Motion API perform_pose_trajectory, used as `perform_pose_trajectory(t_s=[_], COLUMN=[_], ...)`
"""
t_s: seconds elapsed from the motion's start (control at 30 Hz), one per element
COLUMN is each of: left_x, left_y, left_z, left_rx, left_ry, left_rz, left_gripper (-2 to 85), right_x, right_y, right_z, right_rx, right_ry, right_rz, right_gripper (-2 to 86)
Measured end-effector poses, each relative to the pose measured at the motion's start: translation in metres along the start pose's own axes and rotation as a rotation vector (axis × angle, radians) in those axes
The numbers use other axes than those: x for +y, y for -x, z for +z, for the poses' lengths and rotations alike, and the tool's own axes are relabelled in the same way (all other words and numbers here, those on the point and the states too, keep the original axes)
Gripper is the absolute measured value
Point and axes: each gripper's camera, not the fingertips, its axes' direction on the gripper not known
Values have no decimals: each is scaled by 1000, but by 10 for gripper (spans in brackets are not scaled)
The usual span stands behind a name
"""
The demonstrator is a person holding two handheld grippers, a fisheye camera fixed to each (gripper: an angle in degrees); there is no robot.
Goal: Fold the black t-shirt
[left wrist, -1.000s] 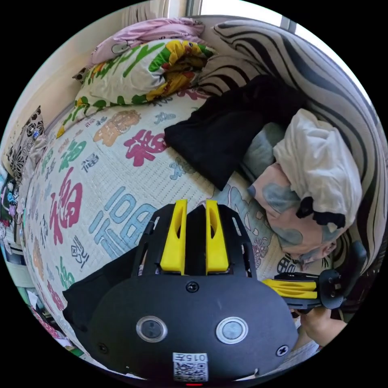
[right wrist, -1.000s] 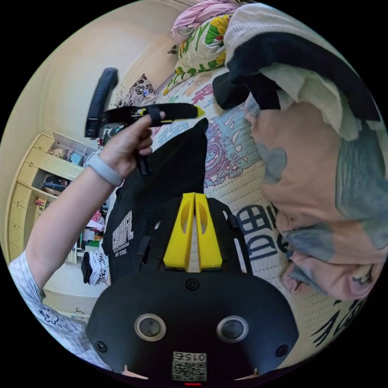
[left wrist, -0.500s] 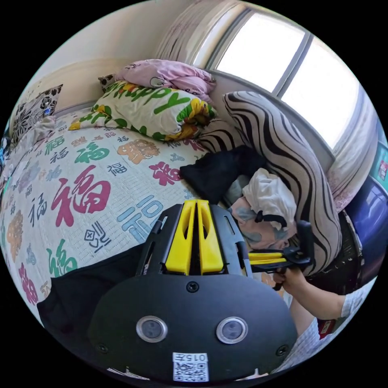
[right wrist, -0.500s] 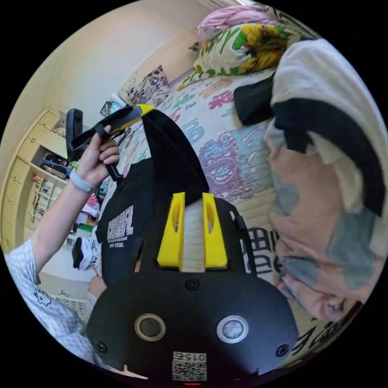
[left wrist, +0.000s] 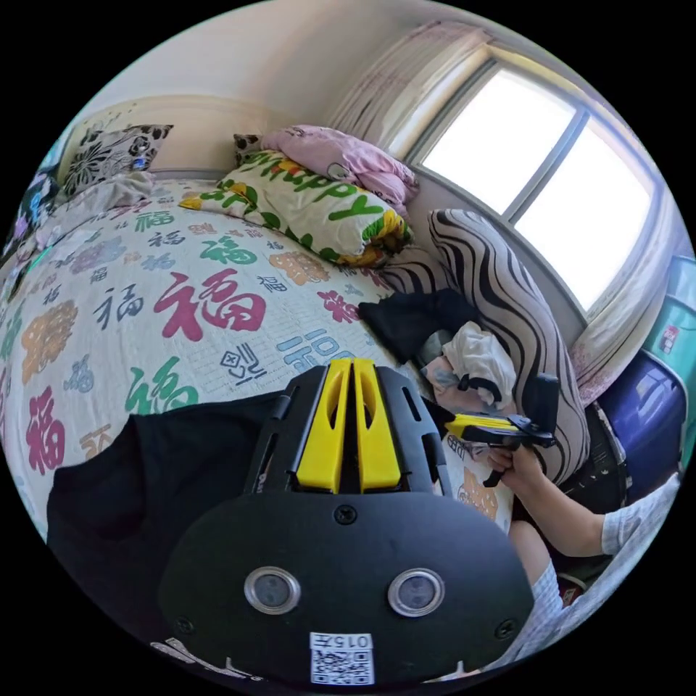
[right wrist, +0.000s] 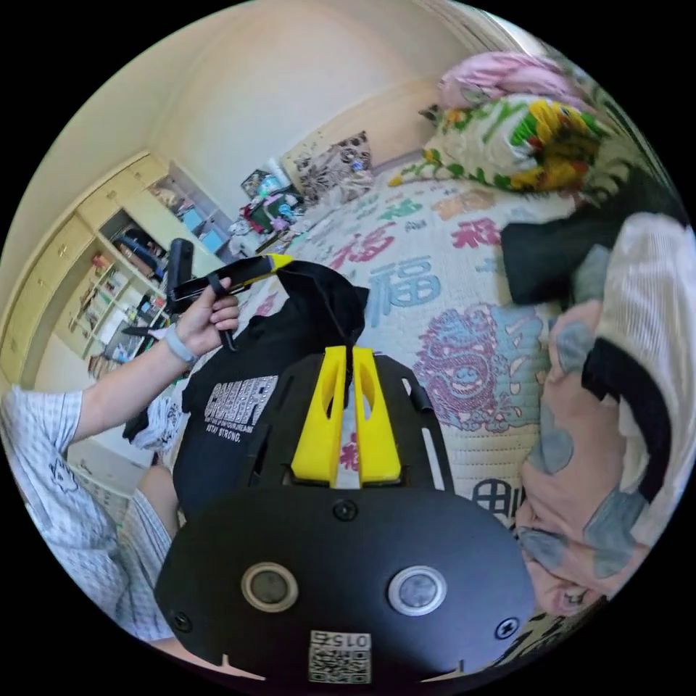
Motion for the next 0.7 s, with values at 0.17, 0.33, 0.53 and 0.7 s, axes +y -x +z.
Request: perform_pose_trajectory(t_s=[0.17, 0.33, 0.53, 0.7], left_x=[77, 162, 171, 163], left_y=[59, 126, 122, 117], left_z=[-78, -102, -116, -75], left_rx=[-25, -184, -178, -229], left_ry=[-61, 27, 18, 181], left_rz=[-95, -333, -262, -224], left_gripper=[-5, -5, 33, 43], right_x=[7, 31, 15, 8], right_y=[89, 109, 108, 91], right_z=[33, 106, 112, 169], right_rx=[-15, -83, 16, 211], right_ry=[116, 346, 245, 429], right_rz=[-283, -210, -158, -83], right_gripper=[6, 10, 20, 8])
